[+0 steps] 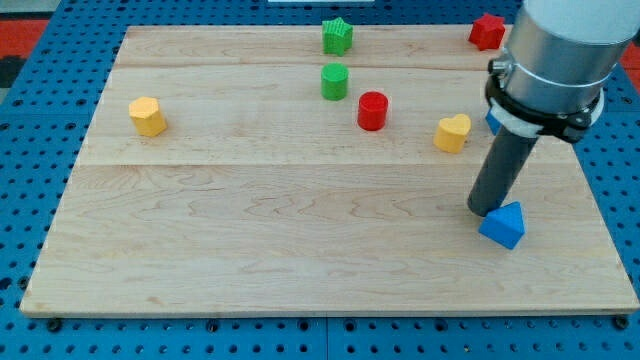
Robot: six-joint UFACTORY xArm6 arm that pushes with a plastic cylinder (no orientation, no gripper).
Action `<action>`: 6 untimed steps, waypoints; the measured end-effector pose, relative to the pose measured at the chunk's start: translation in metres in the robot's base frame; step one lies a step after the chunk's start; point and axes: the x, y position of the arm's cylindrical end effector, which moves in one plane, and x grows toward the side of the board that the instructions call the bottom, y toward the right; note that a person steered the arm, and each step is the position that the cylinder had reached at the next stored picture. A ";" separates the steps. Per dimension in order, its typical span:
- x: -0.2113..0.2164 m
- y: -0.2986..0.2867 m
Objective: Slide the triangle vertically below the yellow heart
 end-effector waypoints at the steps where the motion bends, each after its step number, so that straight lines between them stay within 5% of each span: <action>1: 0.002 -0.006; 5: -0.008 0.126; 6: 0.009 0.103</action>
